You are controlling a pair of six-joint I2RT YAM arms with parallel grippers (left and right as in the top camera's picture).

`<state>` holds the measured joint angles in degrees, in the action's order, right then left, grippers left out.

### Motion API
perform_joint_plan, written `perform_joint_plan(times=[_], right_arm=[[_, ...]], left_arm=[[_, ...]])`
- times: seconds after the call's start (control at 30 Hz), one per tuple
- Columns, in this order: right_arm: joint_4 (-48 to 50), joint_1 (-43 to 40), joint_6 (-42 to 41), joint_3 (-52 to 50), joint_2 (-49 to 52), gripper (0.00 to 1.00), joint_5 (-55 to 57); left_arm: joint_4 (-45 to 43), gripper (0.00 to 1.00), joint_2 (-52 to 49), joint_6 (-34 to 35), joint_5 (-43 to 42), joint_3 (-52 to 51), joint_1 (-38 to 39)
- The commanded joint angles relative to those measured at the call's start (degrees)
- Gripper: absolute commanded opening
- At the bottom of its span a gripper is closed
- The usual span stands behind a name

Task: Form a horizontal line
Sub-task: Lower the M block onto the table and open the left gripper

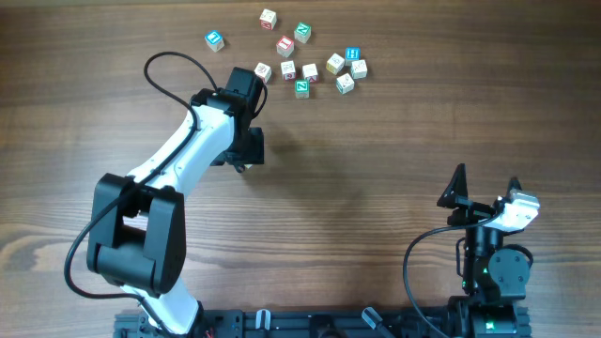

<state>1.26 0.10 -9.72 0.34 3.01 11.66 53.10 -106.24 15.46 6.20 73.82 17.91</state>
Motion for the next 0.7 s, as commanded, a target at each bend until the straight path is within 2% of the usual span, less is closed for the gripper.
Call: perform_joint_plan(times=[0.0, 0.07, 0.3, 0.67], right_arm=[[0.15, -0.28, 0.68, -0.02, -0.17, 0.99, 0.37], [0.15, -0.28, 0.7, -0.02, -0.17, 1.0, 0.37], [0.17, -0.28, 0.7, -0.02, -0.17, 1.0, 0.37], [0.17, -0.28, 0.7, -0.02, -0.17, 1.0, 0.37]], left_arm=[[0.0, 0.77, 0.46, -0.02, 0.55, -0.48, -0.07], [0.0, 0.86, 0.46, -0.02, 0.55, -0.48, -0.07], [-0.24, 0.98, 0.46, 0.0, 0.55, -0.48, -0.07], [-0.87, 1.0, 0.46, 0.0, 0.55, -0.48, -0.07]])
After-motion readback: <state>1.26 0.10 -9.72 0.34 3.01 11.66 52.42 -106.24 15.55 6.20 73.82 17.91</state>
